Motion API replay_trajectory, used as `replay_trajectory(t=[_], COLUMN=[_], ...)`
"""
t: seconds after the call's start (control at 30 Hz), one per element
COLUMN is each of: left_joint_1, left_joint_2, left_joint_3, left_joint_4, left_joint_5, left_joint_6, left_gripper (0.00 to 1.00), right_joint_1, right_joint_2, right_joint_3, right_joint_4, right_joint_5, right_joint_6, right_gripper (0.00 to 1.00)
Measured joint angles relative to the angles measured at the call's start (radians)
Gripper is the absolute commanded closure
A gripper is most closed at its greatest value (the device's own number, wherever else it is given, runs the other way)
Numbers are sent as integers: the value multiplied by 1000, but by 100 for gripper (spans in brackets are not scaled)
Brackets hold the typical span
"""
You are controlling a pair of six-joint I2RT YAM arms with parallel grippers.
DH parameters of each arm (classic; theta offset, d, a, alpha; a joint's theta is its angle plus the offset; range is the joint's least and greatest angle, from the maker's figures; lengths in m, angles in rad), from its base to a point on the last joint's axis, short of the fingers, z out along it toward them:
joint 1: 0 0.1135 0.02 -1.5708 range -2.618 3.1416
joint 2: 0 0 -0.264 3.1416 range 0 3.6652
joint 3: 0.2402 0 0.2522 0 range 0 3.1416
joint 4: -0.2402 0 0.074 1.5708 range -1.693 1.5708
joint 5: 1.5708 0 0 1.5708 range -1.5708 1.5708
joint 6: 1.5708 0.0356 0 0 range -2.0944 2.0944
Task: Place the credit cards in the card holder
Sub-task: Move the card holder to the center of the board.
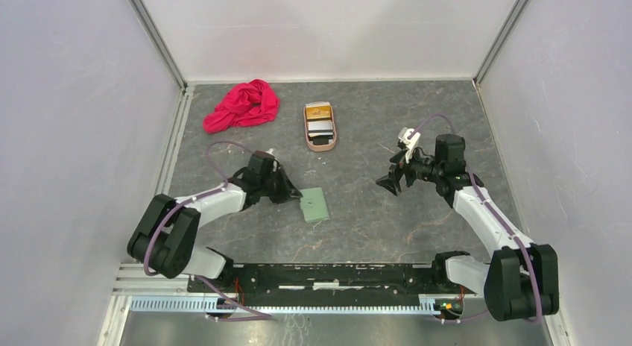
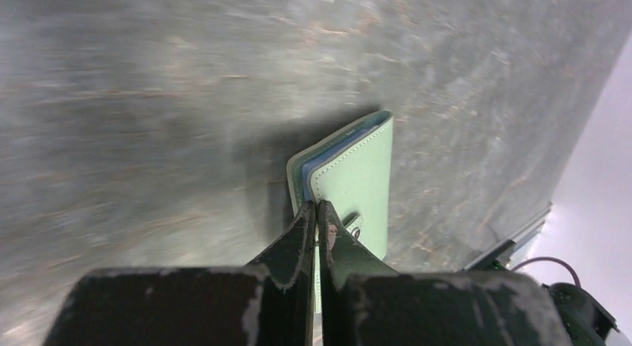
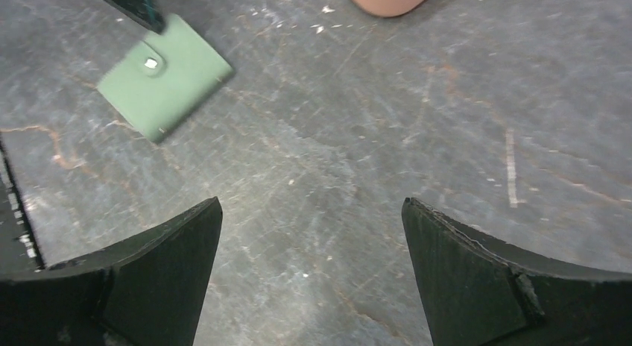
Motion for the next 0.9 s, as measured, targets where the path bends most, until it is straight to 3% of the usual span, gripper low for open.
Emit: replay_trajectory(t=[0.2,0.27,0.37,0.53,0.63,0.77,0.9], left_joint_1=[-208,-266,-332,-396,-420,-428,-428], left_joint_2=[158,220,237,55,-191,-354,-294], left_joint_3=[53,90,129,98,-23,-207,-226], left_joint_4=[196,248,285,294,356,552,576], left_joint_5=[-50,-68,-118,-308,-425,-468,-439], left_joint_6=[-118,-131,-127,-16,70,91,73], left_gripper=[88,73,58,38,2,0,14], right_joint_1=[2,8,12,15,15,18,34], right_joint_2=[109,128,132,153,180,193,214], right_joint_3=[-21,-37,-68,-109,-153,-263,-314], right_joint_4=[6,19,55,137,231,388,473], right_joint_5=[-126,-154,-178,-170,-138,-108,-71], right_joint_6=[26,44,72,139,256,485,671], right_gripper=[2,3,5,10,18,21,25])
